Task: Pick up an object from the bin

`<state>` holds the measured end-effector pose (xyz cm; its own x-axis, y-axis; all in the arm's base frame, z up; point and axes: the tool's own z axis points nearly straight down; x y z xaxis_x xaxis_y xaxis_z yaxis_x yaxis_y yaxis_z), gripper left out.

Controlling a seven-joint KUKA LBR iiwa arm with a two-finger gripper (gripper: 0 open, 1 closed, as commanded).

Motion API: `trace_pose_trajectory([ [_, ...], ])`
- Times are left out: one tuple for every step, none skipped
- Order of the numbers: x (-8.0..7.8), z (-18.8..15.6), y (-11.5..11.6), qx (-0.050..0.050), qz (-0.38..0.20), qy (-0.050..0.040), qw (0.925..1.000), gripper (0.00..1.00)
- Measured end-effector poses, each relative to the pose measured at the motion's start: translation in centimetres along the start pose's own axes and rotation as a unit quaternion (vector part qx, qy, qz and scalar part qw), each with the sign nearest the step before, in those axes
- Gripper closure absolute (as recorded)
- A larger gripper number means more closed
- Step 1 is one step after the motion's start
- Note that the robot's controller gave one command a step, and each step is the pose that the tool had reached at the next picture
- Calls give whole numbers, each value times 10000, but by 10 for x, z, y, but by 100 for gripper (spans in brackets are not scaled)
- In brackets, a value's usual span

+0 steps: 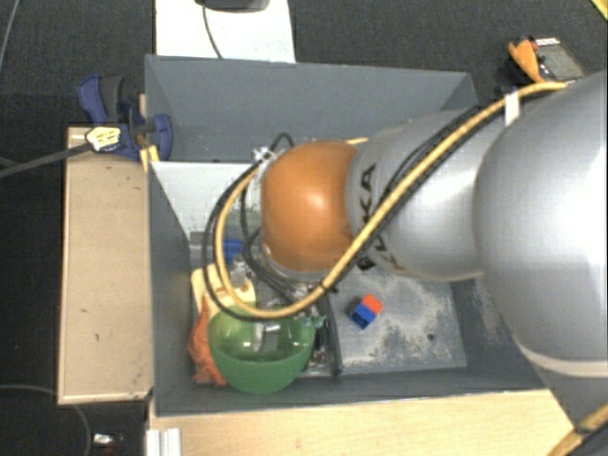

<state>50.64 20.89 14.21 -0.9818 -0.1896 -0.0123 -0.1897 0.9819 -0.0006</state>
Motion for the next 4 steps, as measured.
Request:
trace_pose_trajectory([
  [-21,58,-47,-12,1209,-16,9927,0],
  [33,67,-48,-43,-54,-159,9998,100],
  [33,67,-48,-44,-50,-159,9999,100],
  [33,61,-48,-42,-32,-171,9998,100],
])
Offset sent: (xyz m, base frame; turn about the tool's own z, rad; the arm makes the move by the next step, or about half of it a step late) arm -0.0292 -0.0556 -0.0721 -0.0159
